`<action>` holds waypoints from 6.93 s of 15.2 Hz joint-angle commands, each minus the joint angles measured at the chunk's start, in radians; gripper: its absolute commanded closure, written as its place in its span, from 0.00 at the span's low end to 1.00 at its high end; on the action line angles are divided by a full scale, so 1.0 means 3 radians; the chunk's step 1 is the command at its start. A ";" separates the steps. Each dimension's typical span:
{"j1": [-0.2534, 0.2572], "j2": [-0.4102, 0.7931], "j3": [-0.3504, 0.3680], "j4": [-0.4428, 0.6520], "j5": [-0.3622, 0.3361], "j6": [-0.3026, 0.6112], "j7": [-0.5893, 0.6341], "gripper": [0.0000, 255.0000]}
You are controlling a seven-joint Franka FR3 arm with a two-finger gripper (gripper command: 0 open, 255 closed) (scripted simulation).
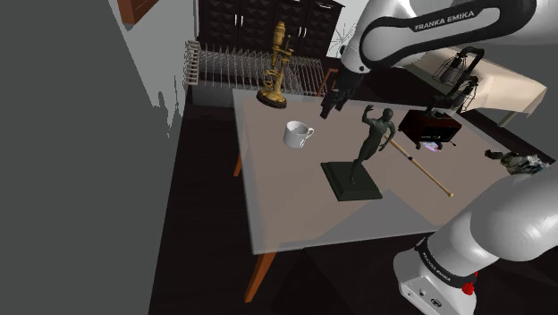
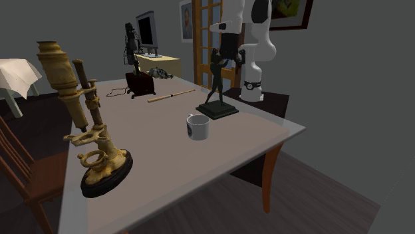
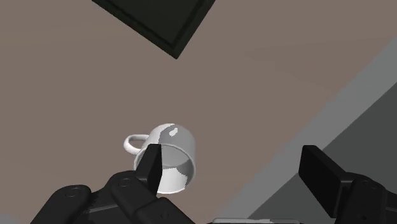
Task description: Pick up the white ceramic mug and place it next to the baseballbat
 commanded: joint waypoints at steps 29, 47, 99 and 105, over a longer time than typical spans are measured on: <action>0.0027 0.2526 -0.0051 0.1460 -0.0301 0.0972 0.0040 0.00; 0.0020 0.2365 -0.0040 0.1460 -0.0286 0.0811 0.0023 1.00; -0.0973 -0.0564 -0.0965 -0.1025 -0.0452 0.0445 -0.1751 1.00; -0.1292 -0.0862 -0.1320 -0.1221 -0.0683 0.0373 -0.2221 1.00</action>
